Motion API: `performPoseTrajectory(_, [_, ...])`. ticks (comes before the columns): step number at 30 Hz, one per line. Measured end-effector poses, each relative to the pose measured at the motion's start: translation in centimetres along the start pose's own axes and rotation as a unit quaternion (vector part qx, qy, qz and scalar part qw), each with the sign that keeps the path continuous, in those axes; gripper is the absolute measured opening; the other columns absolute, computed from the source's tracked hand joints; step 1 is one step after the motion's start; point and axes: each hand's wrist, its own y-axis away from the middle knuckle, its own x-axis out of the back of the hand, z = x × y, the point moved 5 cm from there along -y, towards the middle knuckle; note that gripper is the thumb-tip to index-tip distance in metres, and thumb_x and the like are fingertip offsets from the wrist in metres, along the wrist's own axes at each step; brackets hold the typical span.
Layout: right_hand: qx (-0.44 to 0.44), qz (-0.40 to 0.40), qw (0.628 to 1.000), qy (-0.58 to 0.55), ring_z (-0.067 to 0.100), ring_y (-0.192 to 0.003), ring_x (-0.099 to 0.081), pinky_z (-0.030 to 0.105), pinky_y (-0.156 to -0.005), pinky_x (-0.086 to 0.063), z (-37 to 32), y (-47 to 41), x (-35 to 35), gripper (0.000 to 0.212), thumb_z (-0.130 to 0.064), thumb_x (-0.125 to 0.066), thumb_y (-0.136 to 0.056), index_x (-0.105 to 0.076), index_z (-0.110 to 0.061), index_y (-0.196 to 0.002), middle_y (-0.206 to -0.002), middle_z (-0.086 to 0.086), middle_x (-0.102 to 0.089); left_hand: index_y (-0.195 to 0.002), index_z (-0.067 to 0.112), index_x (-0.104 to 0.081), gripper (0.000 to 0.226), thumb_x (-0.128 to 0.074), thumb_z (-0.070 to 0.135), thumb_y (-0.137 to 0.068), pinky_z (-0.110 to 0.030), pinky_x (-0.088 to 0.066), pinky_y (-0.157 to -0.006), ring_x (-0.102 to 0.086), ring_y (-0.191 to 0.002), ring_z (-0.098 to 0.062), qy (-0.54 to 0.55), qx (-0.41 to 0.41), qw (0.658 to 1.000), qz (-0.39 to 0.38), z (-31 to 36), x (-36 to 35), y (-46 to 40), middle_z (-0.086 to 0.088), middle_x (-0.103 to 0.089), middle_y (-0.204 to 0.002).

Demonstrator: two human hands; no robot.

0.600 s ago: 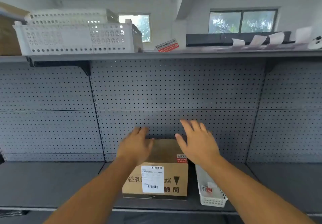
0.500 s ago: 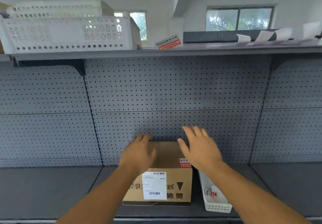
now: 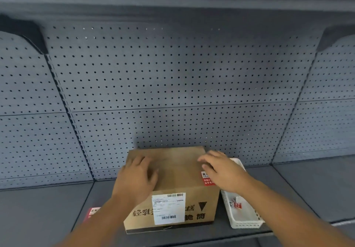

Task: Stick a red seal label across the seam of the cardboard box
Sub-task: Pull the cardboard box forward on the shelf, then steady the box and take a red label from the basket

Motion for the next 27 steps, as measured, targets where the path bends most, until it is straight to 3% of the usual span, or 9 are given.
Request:
performPoseTrajectory(7, [0.069, -0.049, 0.996, 0.018, 0.008, -0.123, -0.044, 0.032, -0.107, -0.041, 0.9, -0.5, -0.2, 0.028, -0.024, -0.054, -0.103, -0.064, -0.029, -0.129, -0.128, -0.015, -0.058, -0.148, 0.040, -0.042, 0.059, -0.028, 0.065, -0.097, -0.048, -0.009, -0.125, -0.024, -0.150, -0.009, -0.005, 0.018, 1.000, -0.020, -0.1, -1.6, 0.6, 0.018, -0.040, -0.158])
performPoseTrajectory(16, [0.123, -0.093, 0.988, 0.030, 0.003, -0.116, -0.044, 0.024, -0.098, -0.042, 0.8, -1.0, 0.2, 0.029, -0.025, -0.056, -0.102, -0.070, -0.032, -0.127, -0.120, -0.018, -0.059, -0.146, 0.041, -0.045, 0.065, -0.020, 0.065, -0.091, -0.048, -0.014, -0.125, -0.022, -0.151, -0.007, -0.011, 0.029, 0.999, -0.022, -0.3, -1.8, 0.8, 0.021, -0.040, -0.158])
performPoseTrajectory(22, [0.138, -0.088, 0.986, 0.038, 0.002, -0.115, -0.046, 0.006, -0.088, -0.031, 0.8, -0.9, 0.3, 0.028, -0.028, -0.057, -0.103, -0.070, -0.032, -0.127, -0.118, -0.018, -0.061, -0.145, 0.042, -0.046, 0.065, -0.020, 0.066, -0.090, -0.046, -0.014, -0.125, -0.024, -0.149, -0.005, -0.015, 0.032, 0.999, -0.016, -0.4, -1.9, 0.8, 0.022, -0.043, -0.156])
performPoseTrajectory(27, [0.137, -0.088, 0.986, 0.034, 0.003, -0.111, -0.049, 0.011, -0.086, -0.035, 0.6, -1.4, 0.5, 0.021, -0.030, -0.059, -0.102, -0.073, -0.031, -0.118, -0.116, -0.017, -0.063, -0.144, 0.042, -0.046, 0.066, -0.019, 0.066, -0.090, -0.046, -0.015, -0.125, -0.023, -0.150, -0.005, -0.015, 0.032, 0.999, -0.013, -0.4, -2.0, 0.7, 0.023, -0.042, -0.156])
